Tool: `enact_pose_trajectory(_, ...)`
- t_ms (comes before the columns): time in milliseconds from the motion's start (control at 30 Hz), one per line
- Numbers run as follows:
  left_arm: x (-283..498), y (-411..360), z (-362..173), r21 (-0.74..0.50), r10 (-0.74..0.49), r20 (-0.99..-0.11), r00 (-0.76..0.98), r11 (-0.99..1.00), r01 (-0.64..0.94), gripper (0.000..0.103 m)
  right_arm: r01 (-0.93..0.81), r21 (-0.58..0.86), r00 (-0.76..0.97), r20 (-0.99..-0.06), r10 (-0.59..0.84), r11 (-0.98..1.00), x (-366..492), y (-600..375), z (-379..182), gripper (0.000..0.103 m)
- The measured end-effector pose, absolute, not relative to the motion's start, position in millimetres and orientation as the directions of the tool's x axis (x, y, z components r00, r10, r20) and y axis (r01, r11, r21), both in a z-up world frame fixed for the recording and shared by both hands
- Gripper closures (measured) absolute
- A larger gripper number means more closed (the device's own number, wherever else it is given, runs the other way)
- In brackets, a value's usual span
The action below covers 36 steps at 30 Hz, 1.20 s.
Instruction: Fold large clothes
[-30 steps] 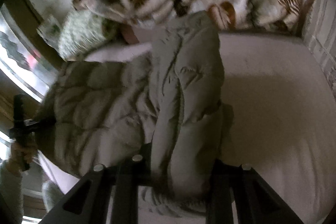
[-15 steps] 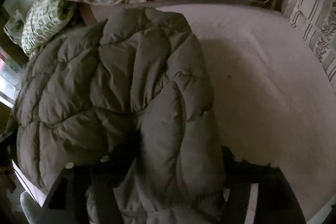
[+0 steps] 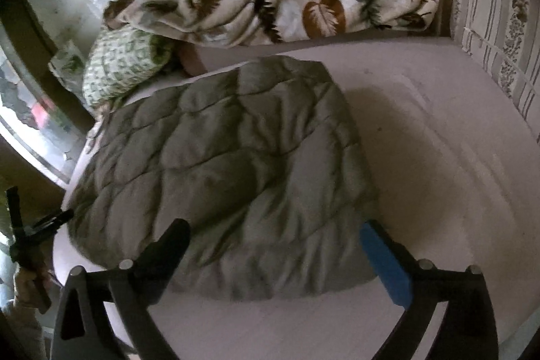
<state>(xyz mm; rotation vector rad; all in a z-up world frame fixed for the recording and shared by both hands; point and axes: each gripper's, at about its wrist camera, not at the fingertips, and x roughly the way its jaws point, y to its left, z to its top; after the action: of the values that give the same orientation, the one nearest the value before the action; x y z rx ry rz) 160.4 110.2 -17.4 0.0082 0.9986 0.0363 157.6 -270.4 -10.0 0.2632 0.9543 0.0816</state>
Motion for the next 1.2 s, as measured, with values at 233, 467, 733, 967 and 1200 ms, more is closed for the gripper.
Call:
enact_pose_trajectory(233,126.4,105.4,-12.6,-0.006,0.014,-0.828,0.56,0.999,-0.033,0.028,0.035,0.321,0.569,-0.785,0.245,0.947,128.9,-247.5,-21.2,0.0)
enact_pose_trajectory(467,102.3,103.2,-9.0,-0.047,-0.013,-0.816,0.578,0.998,-0.043,0.028,0.019,0.315,0.561,-0.789,0.251,0.949,101.5,-225.0,-31.6,0.0)
enact_pose_trajectory(733,69.3,89.4,-17.0,0.049,0.052,-0.783,0.62,0.999,-0.021,0.027,-0.006,0.258,0.574,-0.791,0.214,0.966,67.1,-205.1,-36.4,0.0)
enact_pose_trajectory(967,36.6,71.7,-33.0,0.085,0.054,-0.801,0.596,0.996,0.024,0.025,-0.017,0.185,0.621,-0.768,0.155,0.983,25.6,-189.8,-38.9,0.0)
enact_pose_trajectory(1200,11.6,52.0,-37.8,0.071,0.031,-0.813,0.581,0.996,0.047,0.025,-0.035,0.151,0.65,-0.748,0.137,0.988,-7.8,-178.0,-33.7,0.0)
